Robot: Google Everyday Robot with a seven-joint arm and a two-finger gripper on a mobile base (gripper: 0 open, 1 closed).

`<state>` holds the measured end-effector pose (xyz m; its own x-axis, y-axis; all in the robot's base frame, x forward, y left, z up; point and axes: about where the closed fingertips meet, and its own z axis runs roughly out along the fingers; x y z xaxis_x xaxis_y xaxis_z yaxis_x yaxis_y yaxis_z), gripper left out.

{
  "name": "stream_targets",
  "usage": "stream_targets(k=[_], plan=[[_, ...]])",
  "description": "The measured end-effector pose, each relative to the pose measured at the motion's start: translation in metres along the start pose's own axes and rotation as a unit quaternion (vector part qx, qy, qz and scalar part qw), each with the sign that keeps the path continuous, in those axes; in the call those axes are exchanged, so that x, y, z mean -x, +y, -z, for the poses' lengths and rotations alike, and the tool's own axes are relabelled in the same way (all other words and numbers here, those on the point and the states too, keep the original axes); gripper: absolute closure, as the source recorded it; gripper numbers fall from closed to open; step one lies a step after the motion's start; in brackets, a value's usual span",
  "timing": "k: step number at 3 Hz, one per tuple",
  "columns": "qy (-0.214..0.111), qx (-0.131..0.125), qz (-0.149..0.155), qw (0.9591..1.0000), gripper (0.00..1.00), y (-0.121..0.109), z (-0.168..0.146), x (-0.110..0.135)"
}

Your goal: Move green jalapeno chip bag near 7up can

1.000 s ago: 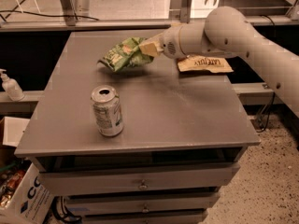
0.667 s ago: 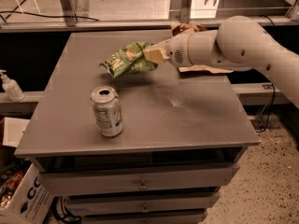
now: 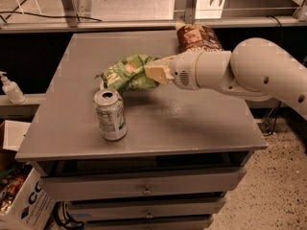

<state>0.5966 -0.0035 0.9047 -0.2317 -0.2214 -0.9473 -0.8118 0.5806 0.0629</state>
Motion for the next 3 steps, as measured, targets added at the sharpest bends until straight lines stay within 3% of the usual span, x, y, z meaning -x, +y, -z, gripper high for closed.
stream_targets(k=[2,3], plan=[[0.009,-0.010,-0.003,0.9999,1.00,0.050,0.012,-0.010],[0.016,-0.012,-0.003,0.9998,1.00,0.061,0.011,-0.014]])
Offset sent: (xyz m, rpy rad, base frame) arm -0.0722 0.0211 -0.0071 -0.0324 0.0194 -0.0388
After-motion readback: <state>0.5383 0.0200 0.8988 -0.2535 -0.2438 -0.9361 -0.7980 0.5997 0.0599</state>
